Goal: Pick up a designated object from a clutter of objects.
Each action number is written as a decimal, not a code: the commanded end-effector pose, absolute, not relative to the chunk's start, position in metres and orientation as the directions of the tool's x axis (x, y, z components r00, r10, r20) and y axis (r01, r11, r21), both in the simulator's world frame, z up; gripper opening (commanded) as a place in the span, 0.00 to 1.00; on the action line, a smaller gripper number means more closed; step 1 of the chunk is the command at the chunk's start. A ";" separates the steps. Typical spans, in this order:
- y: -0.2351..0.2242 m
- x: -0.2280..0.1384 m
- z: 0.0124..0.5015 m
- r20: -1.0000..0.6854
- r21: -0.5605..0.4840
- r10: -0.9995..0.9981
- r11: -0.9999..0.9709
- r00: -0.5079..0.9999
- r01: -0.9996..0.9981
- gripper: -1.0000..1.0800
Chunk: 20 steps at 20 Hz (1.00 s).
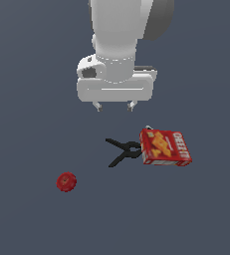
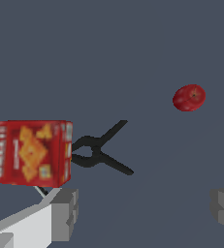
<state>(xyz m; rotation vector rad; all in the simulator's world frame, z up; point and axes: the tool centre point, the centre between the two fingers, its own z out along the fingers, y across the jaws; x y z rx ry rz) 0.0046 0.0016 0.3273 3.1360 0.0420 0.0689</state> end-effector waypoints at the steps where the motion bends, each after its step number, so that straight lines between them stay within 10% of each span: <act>1: 0.002 0.005 0.327 0.044 0.005 0.027 -1.000 0.999 0.027 0.96; 20: -0.022 0.025 0.337 0.090 -0.025 -0.063 -0.998 0.994 -0.061 0.96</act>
